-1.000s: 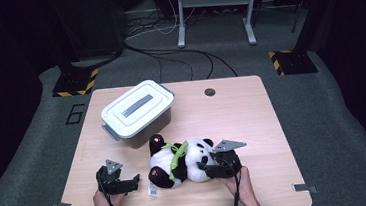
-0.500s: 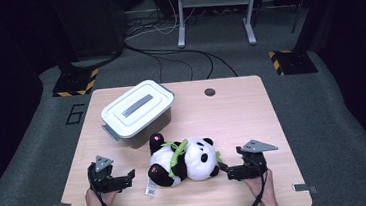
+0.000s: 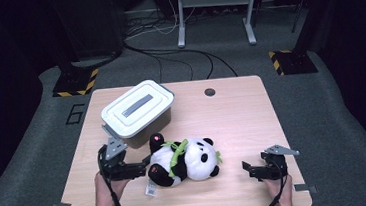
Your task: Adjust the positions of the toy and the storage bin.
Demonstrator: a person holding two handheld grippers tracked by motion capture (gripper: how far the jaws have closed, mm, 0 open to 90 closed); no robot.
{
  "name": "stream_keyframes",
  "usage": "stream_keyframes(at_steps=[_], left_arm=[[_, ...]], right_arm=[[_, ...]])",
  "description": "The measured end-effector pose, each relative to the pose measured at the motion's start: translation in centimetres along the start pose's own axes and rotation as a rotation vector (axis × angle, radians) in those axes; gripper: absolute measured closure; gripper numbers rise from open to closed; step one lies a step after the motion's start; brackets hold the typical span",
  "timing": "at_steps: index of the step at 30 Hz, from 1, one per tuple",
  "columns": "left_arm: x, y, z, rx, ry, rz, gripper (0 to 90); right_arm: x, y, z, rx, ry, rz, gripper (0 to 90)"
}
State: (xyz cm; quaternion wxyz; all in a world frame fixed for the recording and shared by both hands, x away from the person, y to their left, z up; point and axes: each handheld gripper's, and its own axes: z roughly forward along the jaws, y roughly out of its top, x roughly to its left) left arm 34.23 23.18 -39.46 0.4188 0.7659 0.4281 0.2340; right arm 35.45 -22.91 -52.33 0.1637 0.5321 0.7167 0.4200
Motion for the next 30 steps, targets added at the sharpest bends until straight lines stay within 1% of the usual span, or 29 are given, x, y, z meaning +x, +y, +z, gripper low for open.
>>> stream_keyframes(at_steps=[3,4,5,7,8,10,11,12,13,15,18,19,20,21,23,24,25,26,28,29,30], left_arm=[[-1.5,1.1,0.9,0.008,-0.034,0.019,4.5],[-2.2,1.5,1.4,0.014,-0.047,0.033,5.1],[-2.8,1.7,1.8,0.019,-0.057,0.044,5.7],[-3.9,2.0,2.7,0.036,-0.078,0.058,6.8],[-4.3,2.2,3.2,0.053,-0.088,0.068,7.7],[-5.1,2.2,4.1,0.080,-0.095,0.079,10.8],[-5.4,2.2,4.5,0.092,-0.096,0.081,15.1],[-5.7,2.2,4.9,0.109,-0.095,0.085,15.1],[-5.9,2.2,5.3,0.121,-0.097,0.086,17.3],[-6.3,2.3,5.9,0.149,-0.085,0.091,26.7],[-6.7,2.3,6.9,0.185,-0.070,0.088,34.9],[-6.9,2.2,7.4,0.209,-0.057,0.093,40.9],[-6.9,2.2,7.4,0.209,-0.057,0.093,44.8],[-7.0,2.1,7.6,0.217,-0.043,0.095,44.8],[-7.2,2.0,7.9,0.226,-0.015,0.106,51.5],[-7.3,1.9,8.0,0.227,-0.002,0.116,55.1],[-7.5,1.7,8.0,0.225,0.013,0.137,60.1],[-7.5,1.7,8.0,0.225,0.013,0.137,62.1],[-7.9,1.7,8.0,0.231,0.031,0.174,63.7],[-8.0,1.7,8.0,0.230,0.031,0.188,65.9],[-7.9,1.7,7.9,0.226,0.021,0.185,67.0]], right_arm=[[-0.3,0.0,-0.3,-0.009,-0.030,-0.014,6.5],[-0.4,0.0,-0.3,-0.005,-0.033,-0.011,6.5],[-0.6,-0.1,-0.3,0.001,-0.031,-0.006,6.5],[-0.6,-0.1,-0.3,-0.007,-0.027,-0.007,6.6],[-0.6,-0.1,-0.3,-0.003,-0.023,-0.009,6.6],[-0.6,-0.1,-0.2,0.000,-0.023,-0.008,6.8],[-0.6,-0.1,-0.2,-0.001,-0.017,-0.006,6.9],[-0.6,-0.1,-0.2,-0.001,-0.017,-0.006,6.9],[-0.6,-0.1,-0.2,-0.006,-0.015,-0.009,7.1],[-0.7,-0.1,-0.3,-0.009,-0.010,-0.006,7.5],[-0.6,-0.2,-0.3,-0.014,-0.009,-0.008,7.9],[-0.6,-0.2,-0.3,-0.017,-0.012,-0.013,8.6],[-0.6,-0.2,-0.3,-0.017,-0.012,-0.013,8.6],[-0.5,-0.2,-0.3,-0.017,-0.014,-0.015,8.9],[-0.5,-0.2,-0.3,-0.020,-0.015,-0.013,9.1],[-0.5,-0.3,-0.3,-0.020,-0.018,-0.014,9.2],[-0.4,-0.3,-0.4,-0.021,-0.019,-0.014,9.4],[-0.4,-0.3,-0.4,-0.021,-0.019,-0.014,9.4],[-0.4,-0.3,-0.3,-0.021,-0.022,-0.017,9.6],[-0.4,-0.3,-0.3,-0.021,-0.021,-0.017,9.7],[-0.4,-0.3,-0.3,-0.020,-0.021,-0.017,10.0]])
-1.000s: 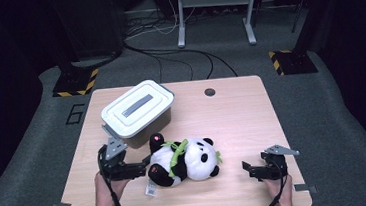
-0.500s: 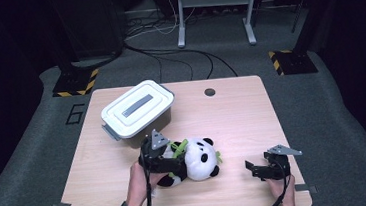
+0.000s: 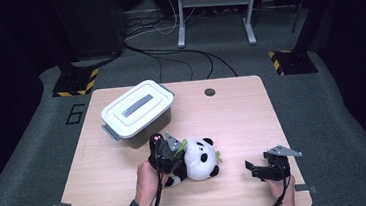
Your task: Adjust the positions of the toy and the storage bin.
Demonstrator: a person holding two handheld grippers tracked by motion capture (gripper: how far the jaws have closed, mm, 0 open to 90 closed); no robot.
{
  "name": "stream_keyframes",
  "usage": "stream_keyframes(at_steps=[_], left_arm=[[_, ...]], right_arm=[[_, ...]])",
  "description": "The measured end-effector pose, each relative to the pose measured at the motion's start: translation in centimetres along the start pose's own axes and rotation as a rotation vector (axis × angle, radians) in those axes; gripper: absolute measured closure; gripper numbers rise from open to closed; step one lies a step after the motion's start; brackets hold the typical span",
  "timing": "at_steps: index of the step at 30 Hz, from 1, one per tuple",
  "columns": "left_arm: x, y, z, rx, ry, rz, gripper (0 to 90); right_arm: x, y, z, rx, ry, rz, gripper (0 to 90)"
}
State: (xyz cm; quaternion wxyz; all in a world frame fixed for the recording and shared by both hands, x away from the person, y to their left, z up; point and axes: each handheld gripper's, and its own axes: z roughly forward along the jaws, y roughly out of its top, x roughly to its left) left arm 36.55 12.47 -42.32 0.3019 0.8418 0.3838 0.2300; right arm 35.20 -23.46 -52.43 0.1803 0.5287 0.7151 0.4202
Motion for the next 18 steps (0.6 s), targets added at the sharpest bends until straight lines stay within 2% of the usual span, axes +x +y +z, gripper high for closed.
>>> stream_keyframes(at_steps=[2,5,7,13,18], left_arm=[[0.14,-0.08,-0.05,-0.007,-0.004,0.000,67.7],[0.67,-0.34,-0.25,-0.004,-0.045,-0.014,68.4],[0.83,-0.35,-0.16,0.000,-0.053,-0.021,66.9],[0.65,-0.16,0.19,0.024,-0.031,-0.012,63.5],[0.44,-0.18,-0.02,0.012,-0.023,0.015,69.6]], right_arm=[[0.00,0.00,0.00,0.000,0.000,0.001,10.0],[0.01,0.00,0.02,0.002,-0.001,0.002,10.5],[0.02,0.00,0.04,0.002,0.000,0.001,10.6],[0.02,0.00,0.04,0.002,-0.002,-0.003,10.7],[0.00,-0.01,0.02,0.000,-0.002,-0.003,10.8]])
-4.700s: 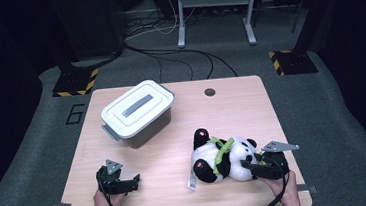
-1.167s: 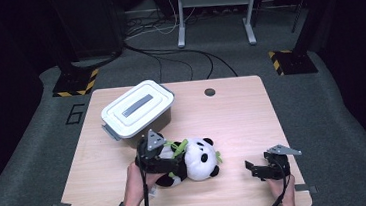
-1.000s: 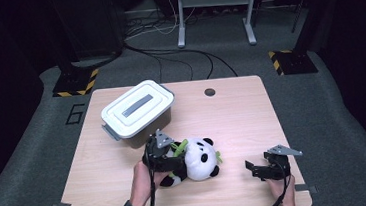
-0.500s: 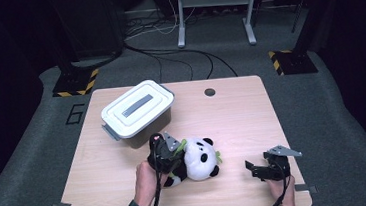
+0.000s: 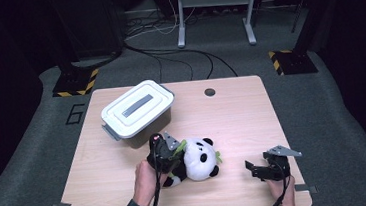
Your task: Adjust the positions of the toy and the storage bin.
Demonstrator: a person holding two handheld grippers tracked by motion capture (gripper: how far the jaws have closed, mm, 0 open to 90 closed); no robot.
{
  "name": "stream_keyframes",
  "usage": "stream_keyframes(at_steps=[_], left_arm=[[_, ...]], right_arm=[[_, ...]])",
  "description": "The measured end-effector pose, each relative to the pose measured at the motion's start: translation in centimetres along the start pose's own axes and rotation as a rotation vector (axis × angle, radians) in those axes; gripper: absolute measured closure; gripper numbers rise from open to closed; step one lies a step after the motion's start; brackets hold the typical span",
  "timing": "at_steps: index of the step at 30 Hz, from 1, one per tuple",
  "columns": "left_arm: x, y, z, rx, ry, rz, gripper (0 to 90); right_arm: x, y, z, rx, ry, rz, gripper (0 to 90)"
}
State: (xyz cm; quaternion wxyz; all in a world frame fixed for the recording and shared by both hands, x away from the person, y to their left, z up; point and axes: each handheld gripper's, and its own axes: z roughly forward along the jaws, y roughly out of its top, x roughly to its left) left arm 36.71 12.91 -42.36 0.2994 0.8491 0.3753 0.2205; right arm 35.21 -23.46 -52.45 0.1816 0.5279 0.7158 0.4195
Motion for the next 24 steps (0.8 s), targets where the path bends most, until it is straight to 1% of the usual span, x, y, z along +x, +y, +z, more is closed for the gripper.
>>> stream_keyframes(at_steps=[3,8,12,13,16,18,21,24], left_arm=[[0.3,-0.3,-0.4,-0.027,-0.007,-0.006,70.2],[0.7,-0.7,-1.1,-0.031,-0.020,-0.010,70.7],[1.3,-1.3,-1.8,-0.036,-0.003,-0.010,71.3],[1.7,-1.7,-2.2,-0.036,0.002,-0.010,71.4],[2.0,-2.1,-2.5,-0.039,0.006,-0.012,71.6],[2.3,-2.5,-2.9,-0.037,0.004,-0.022,71.7],[2.8,-3.1,-3.4,-0.037,0.016,-0.023,71.9],[3.2,-3.7,-3.8,-0.043,0.025,-0.040,72.0]], right_arm=[[0.0,0.0,0.0,-0.001,0.000,0.000,10.8],[0.0,0.0,0.0,-0.001,-0.003,-0.001,10.8],[0.0,0.0,0.0,0.000,-0.003,0.002,10.9],[0.0,0.0,0.0,0.001,-0.003,0.003,10.9],[0.0,0.0,0.0,0.003,-0.004,0.006,10.9],[0.0,0.0,0.0,0.004,-0.005,0.006,10.9],[0.0,0.0,0.0,0.004,-0.004,0.008,10.9],[0.0,0.0,0.0,0.007,-0.008,0.011,11.0]])
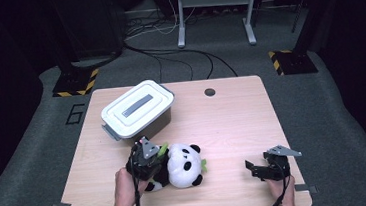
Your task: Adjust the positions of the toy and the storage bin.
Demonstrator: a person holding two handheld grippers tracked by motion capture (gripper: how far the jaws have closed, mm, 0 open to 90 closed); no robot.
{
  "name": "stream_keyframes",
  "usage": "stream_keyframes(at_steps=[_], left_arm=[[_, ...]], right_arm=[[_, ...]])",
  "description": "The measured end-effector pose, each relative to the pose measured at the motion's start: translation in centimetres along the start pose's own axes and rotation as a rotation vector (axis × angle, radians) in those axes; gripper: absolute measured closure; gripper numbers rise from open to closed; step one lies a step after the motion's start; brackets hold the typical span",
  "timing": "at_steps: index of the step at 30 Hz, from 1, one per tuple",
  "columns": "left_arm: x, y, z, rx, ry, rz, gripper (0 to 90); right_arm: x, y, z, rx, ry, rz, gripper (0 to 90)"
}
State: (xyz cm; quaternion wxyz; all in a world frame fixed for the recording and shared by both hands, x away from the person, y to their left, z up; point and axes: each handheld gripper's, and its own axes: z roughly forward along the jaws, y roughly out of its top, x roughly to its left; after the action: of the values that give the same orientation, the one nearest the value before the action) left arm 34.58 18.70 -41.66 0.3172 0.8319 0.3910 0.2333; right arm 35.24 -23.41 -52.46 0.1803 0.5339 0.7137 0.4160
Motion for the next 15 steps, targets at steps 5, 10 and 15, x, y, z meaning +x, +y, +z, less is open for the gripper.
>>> stream_keyframes(at_steps=[5,10,15], left_arm=[[0.9,-0.9,-0.7,-0.001,0.017,-0.025,72.1],[1.6,-1.3,-1.1,0.003,0.031,-0.031,72.0],[2.4,-1.9,-1.5,0.009,0.039,-0.055,72.1]], right_arm=[[0.0,0.0,0.0,0.005,-0.001,-0.004,11.0],[0.0,0.0,0.1,0.006,0.000,-0.006,11.0],[0.0,0.0,0.1,0.008,-0.004,-0.005,11.0]])
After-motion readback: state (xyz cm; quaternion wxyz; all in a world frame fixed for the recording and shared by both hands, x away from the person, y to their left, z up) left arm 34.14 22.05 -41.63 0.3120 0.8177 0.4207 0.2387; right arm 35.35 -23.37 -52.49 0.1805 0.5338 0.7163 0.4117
